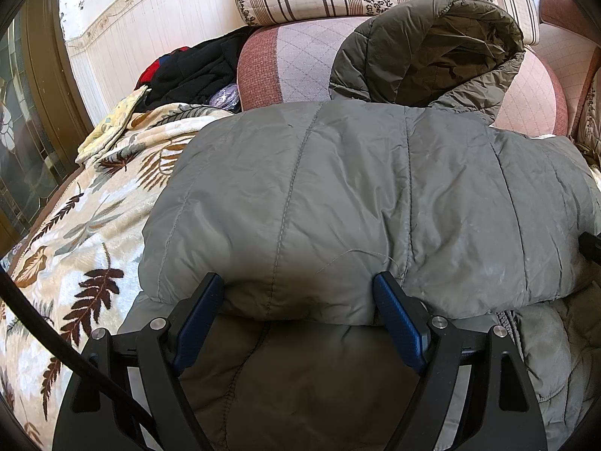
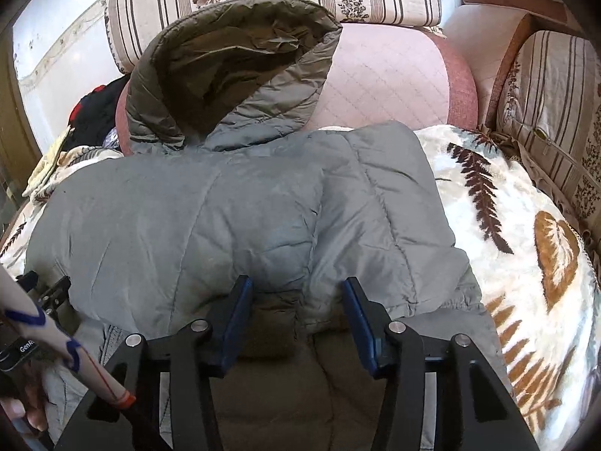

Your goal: Fold large clothes

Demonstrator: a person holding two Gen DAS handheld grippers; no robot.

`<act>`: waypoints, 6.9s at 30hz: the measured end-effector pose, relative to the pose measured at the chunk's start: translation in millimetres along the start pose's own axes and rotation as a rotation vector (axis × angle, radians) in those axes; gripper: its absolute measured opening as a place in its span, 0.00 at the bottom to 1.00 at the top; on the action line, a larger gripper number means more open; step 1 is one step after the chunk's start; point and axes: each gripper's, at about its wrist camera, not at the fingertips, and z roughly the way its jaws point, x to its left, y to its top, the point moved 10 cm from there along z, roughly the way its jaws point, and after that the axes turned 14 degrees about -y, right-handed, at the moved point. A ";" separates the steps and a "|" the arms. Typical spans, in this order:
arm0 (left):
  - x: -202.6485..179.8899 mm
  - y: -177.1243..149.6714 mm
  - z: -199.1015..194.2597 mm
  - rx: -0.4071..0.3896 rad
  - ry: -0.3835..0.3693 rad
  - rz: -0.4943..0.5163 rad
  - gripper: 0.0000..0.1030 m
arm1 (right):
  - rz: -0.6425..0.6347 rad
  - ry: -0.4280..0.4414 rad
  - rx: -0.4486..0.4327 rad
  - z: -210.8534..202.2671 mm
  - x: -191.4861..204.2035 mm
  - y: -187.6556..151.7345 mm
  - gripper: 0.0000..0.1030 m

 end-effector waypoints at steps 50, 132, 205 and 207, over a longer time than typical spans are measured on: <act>41.8 52.0 -101.9 -0.130 -0.204 -0.184 0.81 | 0.109 0.093 0.000 -218.4 17.8 33.2 0.56; -5.3 33.8 -22.7 -0.058 -0.362 -0.213 0.81 | 0.346 0.344 0.227 -76.5 123.4 -28.9 0.08; 10.7 44.7 -18.5 -0.093 -0.197 -0.146 0.85 | -0.061 0.146 -0.046 -63.0 74.0 89.3 0.30; 5.4 45.4 -19.4 -0.101 -0.214 -0.137 0.85 | -0.044 0.159 -0.011 -51.4 67.7 78.8 0.30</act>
